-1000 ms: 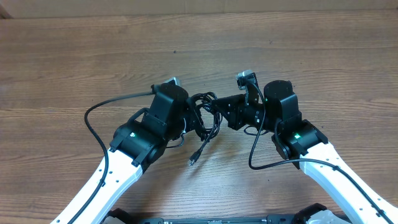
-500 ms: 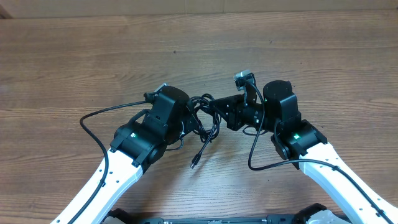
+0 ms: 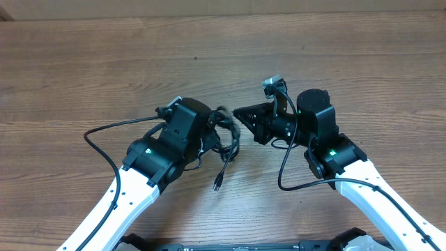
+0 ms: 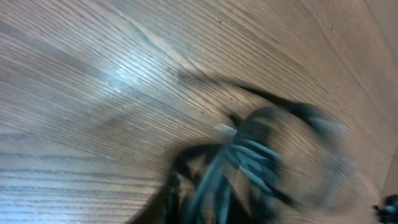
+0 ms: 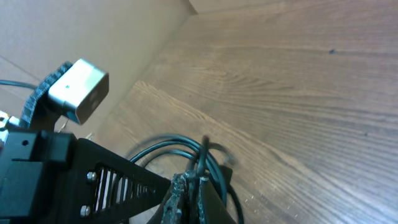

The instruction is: Untangle cables

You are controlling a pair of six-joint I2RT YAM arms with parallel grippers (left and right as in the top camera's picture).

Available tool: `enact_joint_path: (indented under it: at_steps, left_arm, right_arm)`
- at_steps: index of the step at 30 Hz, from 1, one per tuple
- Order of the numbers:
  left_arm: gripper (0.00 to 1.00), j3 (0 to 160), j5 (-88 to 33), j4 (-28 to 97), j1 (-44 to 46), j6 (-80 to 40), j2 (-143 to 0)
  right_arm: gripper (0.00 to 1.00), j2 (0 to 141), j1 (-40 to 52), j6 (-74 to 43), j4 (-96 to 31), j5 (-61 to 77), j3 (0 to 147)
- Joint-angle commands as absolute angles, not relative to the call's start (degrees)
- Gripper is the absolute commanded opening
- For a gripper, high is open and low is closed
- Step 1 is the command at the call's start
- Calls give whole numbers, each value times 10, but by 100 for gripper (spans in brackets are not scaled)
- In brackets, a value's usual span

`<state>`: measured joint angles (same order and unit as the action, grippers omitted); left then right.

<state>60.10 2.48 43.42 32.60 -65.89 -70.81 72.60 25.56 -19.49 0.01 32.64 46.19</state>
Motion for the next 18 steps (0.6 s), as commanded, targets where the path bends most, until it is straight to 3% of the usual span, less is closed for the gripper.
enact_joint_path:
  at_steps: [1, 3, 4, 11, 12, 14, 18]
  left_arm:
    - [43, 609, 48, 435, 321, -638, -708]
    - [9, 609, 31, 419, 321, -616, -708]
    - [4, 609, 24, 408, 321, -607, -708]
    - [4, 609, 3, 374, 321, -564, -708]
    - [7, 609, 6, 375, 321, -556, -708]
    - [24, 609, 16, 376, 321, -537, -708]
    - [32, 609, 49, 392, 321, -535, -708]
  right_arm:
    - [4, 722, 251, -194, 1, 318, 473]
    - [4, 722, 251, -194, -5, 318, 473]
    - [4, 722, 251, -194, -8, 318, 473]
    - [4, 722, 251, -160, -41, 309, 473]
    - [4, 722, 251, -155, -49, 304, 473]
    - [5, 722, 251, -147, -75, 279, 472]
    - [19, 730, 251, -147, -111, 209, 472]
